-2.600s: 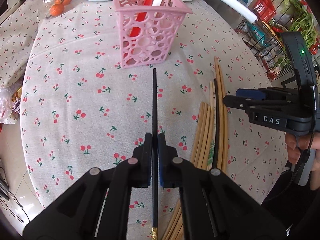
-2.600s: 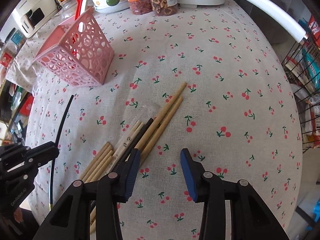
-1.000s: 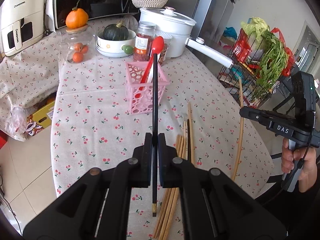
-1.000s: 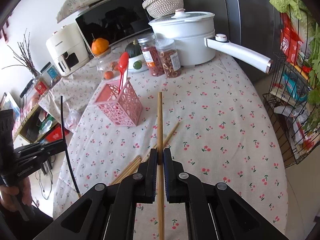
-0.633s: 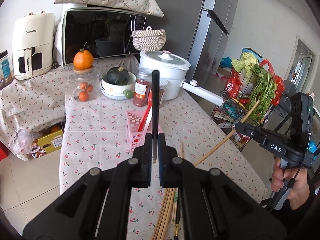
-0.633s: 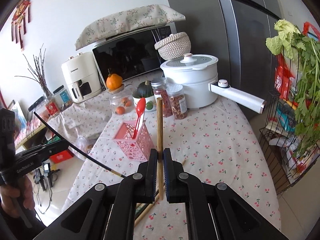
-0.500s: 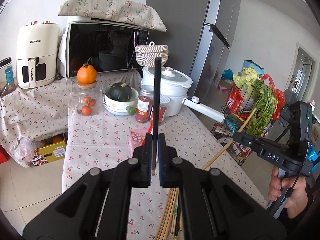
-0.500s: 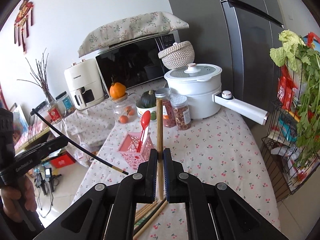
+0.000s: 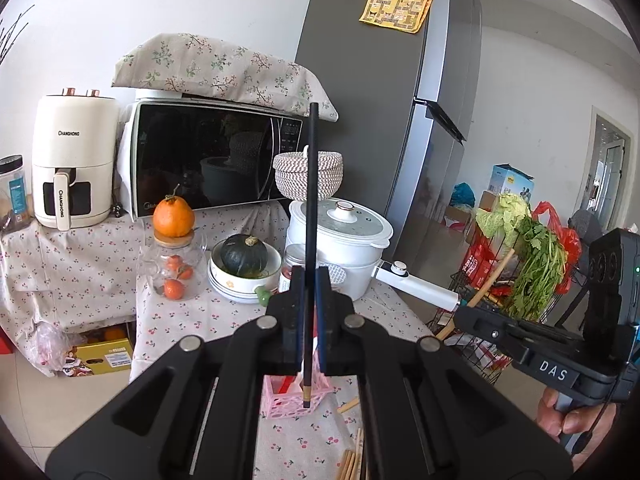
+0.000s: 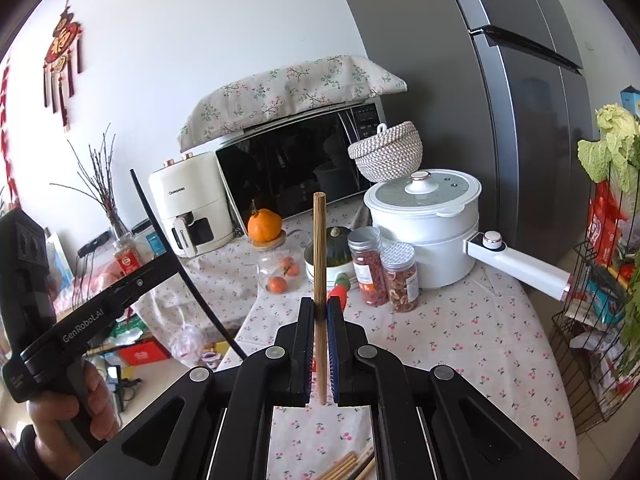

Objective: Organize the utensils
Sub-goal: 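Carry both chopsticks to the pink basket and drop them in with both grippers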

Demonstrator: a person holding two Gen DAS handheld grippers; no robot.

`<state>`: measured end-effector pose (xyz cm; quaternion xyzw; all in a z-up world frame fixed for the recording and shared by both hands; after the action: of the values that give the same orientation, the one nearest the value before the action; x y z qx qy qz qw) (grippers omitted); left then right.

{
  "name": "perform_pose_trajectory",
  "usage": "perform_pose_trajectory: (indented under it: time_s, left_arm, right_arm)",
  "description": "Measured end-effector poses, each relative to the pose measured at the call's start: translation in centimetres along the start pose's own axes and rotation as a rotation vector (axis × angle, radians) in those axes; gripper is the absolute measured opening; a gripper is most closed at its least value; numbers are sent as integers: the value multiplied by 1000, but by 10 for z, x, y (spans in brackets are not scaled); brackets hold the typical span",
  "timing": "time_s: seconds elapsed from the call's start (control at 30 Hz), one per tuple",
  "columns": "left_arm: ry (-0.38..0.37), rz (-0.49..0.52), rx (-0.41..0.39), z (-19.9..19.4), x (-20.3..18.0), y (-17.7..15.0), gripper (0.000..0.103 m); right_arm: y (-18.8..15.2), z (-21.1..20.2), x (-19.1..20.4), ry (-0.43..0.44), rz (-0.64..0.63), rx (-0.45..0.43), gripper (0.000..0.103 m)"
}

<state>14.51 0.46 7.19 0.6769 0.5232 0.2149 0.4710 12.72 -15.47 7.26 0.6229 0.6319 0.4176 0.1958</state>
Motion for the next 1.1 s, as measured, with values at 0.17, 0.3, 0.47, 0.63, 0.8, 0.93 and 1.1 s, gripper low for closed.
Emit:
perform_pose_trajectory:
  time_s: [0.17,0.3,0.47,0.63,0.8,0.93,1.1]
  left_arm:
    - [23,17,15,26,2,11,6]
    - [50,31,63,52,6,6,6]
    - [60,25,135,80,16,-6,6]
    - [37,-4,230,104,24,-16,6]
    - [25,-22,244,108,26,-19,6]
    - [19,-28,249,104,25,-18,40]
    - [21,-33,251,92,27,-17,66]
  right_arm:
    - [10,1,-3,14,21,-37,6]
    - [17,3,-4,27,26,-69,6]
    - [21,21,-6,39,33,-79,6]
    - [17,58,-12,47,53,-3,6]
    - [9,89,-18,79,96,85,7]
    - [6,94,-21,84,110,108,16]
    - [10,77,-26,80,122,72,56]
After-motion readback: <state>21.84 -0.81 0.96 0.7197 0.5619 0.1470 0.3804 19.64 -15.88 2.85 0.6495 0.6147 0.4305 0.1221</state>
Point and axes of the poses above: each gripper's, at about its wrist camera, not at the fingertips, and z roughly the way its jaws point, x to its left, y to its top, the point moved 4 cm from there along z, roughly the way its jaws point, and after that the axes turned 9 degrees about x, right-handed, at the moved point
